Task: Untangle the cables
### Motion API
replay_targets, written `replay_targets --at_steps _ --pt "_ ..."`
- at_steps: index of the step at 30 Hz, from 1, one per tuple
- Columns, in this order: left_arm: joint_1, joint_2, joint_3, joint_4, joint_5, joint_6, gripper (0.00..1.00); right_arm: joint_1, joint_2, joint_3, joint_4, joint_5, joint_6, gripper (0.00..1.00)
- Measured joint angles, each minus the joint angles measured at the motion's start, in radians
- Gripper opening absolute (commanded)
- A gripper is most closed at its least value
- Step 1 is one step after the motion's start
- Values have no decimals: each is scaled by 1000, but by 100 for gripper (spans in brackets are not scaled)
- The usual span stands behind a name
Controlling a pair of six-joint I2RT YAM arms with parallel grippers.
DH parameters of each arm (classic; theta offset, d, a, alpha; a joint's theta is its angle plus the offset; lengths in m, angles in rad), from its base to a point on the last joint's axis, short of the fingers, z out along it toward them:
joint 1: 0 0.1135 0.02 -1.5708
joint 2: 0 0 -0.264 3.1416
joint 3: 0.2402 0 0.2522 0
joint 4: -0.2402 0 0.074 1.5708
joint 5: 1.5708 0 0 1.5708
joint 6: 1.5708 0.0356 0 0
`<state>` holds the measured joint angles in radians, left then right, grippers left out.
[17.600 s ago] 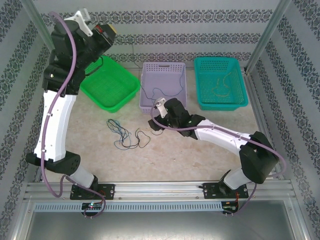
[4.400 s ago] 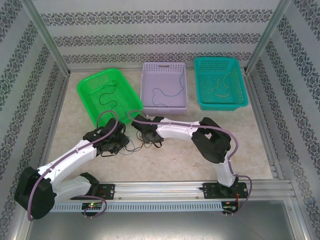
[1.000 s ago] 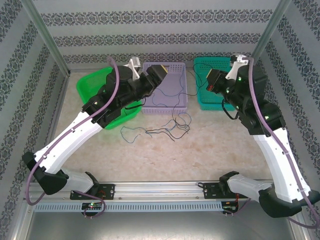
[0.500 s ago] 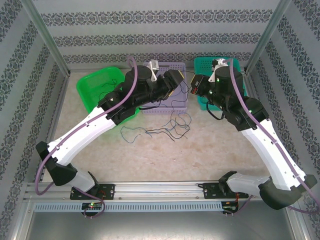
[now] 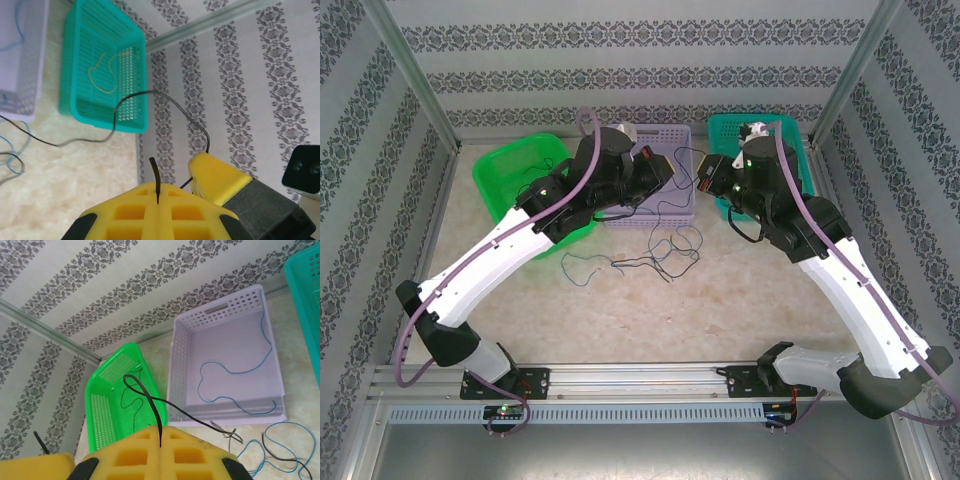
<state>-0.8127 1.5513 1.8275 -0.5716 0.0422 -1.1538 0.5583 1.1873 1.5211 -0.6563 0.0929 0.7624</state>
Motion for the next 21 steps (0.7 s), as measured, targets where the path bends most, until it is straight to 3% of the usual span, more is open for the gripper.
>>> replay_targets --at_steps 3,5,7,10,15,21 --pt "0 -38 0 -53 -53 40 0 -13 0 -21 16 -60 0 0" --pt "0 -82 -16 -74 -89 63 0 -26 3 -40 23 -124 0 15" --pt "0 -144 -50 -86 -127 85 0 -30 14 -53 37 -202 -4 36" --pt "-2 -252 -109 -96 -198 111 0 -30 18 -86 40 -270 -37 51" --pt "17 -390 -175 -109 -288 135 0 -30 -45 -234 66 -295 -100 53" --pt "34 -412 -187 -128 -330 145 0 -25 -95 -474 78 -289 -145 49"
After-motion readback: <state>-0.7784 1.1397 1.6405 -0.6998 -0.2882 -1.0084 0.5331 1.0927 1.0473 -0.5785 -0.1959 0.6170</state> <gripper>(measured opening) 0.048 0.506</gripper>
